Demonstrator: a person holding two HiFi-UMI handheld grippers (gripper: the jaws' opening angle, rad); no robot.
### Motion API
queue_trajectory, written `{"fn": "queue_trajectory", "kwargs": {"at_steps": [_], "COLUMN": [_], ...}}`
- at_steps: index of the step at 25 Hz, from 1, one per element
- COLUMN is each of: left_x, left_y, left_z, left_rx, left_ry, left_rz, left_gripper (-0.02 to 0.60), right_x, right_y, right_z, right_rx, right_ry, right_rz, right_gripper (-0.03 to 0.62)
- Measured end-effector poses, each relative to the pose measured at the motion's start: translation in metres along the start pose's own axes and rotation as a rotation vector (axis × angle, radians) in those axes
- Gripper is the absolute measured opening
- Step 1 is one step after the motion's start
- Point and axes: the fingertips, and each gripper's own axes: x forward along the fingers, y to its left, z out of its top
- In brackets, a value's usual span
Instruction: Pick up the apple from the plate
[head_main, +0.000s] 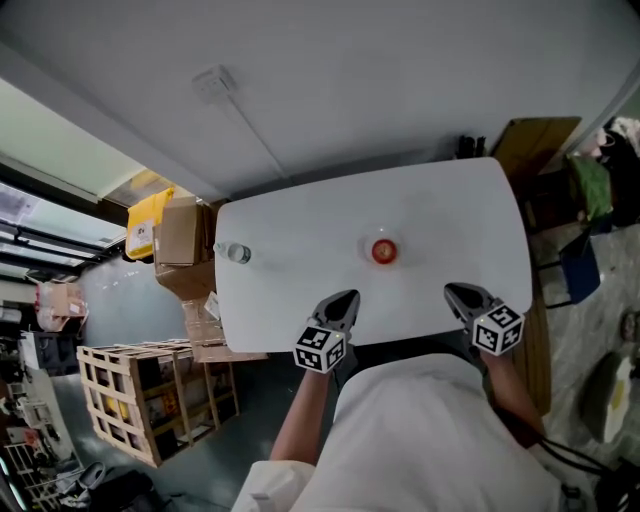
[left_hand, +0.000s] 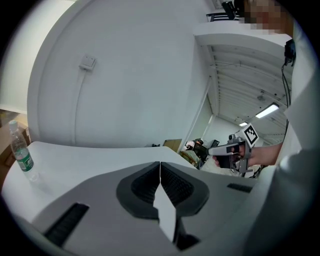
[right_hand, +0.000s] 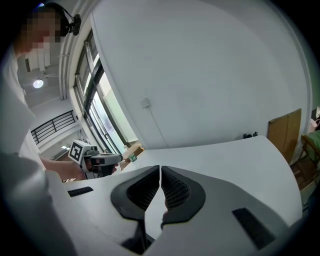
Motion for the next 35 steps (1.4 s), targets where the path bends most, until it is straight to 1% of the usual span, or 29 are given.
{"fn": "queue_trajectory", "kwargs": {"at_steps": [5,16,23,27,34,35], "left_x": [0.027,0.078,0.110,0.129,0.159,0.163], "left_y": [0.000,0.009,0.013,0.017,0.039,0.042], "left_z": [-0.003,-0.014,-0.028,-0.034,-0.058,-0.063], "left_rx": [0.003,0.003,-0.006,-0.009,0.003,0.004], "left_ry": [0.030,0.105,0.171,0.193,0.270,0.282], "left_rz": [0.026,0.083,0.104,0.126,0.197,0.205], "left_gripper": [0.018,0.076,0.138,0.174,0.243,0.245], "right_x": [0.006,0.021,0.026,0.029,0.036,0.037], "right_y": [-0.018,-0.038,-0.050,-0.059,-0.074,-0.075], "right_z": [-0.001,-0.007,-0.010,-0.011,-0.015,-0.016], "right_rx": [0.012,0.044,0.072,0.082,0.107,0.110], "right_ry": [0.030,0.091,0.117,0.130,0.150,0.155], "right_rz": [0.034,0.123,0.150,0.156,0.158,0.159], "right_gripper": [0.037,0.037,0.037,0.037,0.037,0.037]}}
